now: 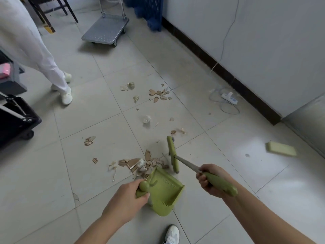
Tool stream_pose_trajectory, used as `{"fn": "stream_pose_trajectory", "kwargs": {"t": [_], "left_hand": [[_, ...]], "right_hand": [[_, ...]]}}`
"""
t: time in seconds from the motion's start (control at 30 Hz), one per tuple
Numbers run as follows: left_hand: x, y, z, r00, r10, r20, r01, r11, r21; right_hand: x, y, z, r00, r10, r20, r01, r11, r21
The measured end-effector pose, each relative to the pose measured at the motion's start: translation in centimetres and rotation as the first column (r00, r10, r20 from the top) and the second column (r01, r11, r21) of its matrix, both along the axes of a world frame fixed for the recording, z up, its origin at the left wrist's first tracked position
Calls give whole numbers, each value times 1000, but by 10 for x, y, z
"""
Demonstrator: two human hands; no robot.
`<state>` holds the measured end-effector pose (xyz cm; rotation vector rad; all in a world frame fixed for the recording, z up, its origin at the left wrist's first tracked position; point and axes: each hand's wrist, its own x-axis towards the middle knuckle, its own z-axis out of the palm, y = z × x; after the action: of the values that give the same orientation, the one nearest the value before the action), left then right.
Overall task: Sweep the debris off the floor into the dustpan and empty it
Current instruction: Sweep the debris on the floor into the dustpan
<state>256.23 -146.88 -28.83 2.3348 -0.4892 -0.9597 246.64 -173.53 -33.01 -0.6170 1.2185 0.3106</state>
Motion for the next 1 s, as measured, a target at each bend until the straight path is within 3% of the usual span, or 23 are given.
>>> {"fn": "stream_pose_trajectory", "kwargs": {"t": [0.43, 1.0], "left_hand": [[10, -38, -1, 997, 73, -14, -74, 995, -59], [63, -93, 12, 997, 77, -19, -78, 993, -94]], "right_hand": [[-7, -87, -5, 996, 62, -68, -74, 977, -198], [21, -111, -19, 998, 5, -70, -19, 979, -205]]}}
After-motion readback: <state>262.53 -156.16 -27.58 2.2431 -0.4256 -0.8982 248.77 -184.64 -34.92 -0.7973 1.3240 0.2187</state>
